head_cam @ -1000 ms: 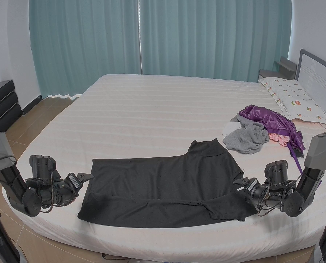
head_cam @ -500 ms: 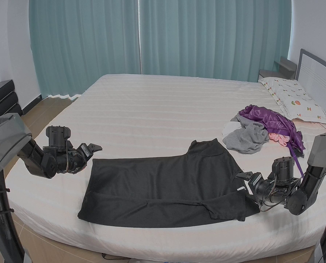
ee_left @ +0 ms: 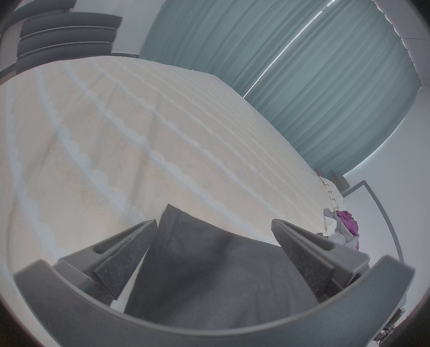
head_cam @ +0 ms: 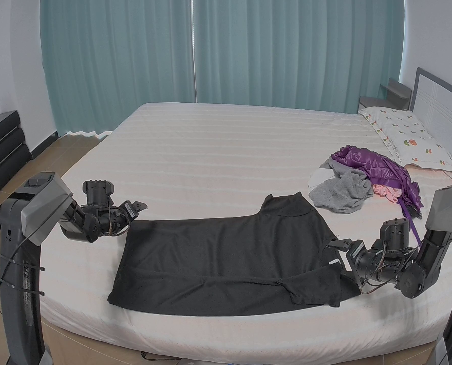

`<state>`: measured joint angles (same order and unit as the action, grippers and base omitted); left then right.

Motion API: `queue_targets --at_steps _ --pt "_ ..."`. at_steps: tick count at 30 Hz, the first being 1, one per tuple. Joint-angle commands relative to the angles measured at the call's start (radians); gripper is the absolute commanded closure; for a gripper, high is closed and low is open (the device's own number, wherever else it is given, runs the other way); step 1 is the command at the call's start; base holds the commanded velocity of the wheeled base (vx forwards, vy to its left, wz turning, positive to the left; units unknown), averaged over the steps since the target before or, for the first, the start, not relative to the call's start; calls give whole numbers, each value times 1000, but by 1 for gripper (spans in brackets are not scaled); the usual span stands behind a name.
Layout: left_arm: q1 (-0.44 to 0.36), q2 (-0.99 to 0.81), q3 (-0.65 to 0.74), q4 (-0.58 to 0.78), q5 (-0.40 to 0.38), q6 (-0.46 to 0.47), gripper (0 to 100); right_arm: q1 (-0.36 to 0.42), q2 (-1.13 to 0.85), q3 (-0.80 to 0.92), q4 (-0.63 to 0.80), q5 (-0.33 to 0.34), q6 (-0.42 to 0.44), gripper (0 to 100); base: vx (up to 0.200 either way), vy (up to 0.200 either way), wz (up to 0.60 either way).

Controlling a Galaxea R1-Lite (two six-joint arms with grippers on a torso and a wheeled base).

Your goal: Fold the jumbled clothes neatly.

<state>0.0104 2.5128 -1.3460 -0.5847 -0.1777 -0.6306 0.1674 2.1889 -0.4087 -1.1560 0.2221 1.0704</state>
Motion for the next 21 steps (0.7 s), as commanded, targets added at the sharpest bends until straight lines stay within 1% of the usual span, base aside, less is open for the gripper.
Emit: queue_targets --at_steps 1,6,16,21 --pt "17 64 -41 0 7 3 0 3 31 7 -25 3 0 0 0 0 0" --pt "14 97 -91 5 15 2 0 6 34 8 -37 2 2 0 0 0 0" --pt "10 112 -108 13 18 2 0 6 34 8 -37 3 3 0 0 0 0" --pt "3 123 -121 13 41 2 0 6 34 8 -37 2 3 0 0 0 0"
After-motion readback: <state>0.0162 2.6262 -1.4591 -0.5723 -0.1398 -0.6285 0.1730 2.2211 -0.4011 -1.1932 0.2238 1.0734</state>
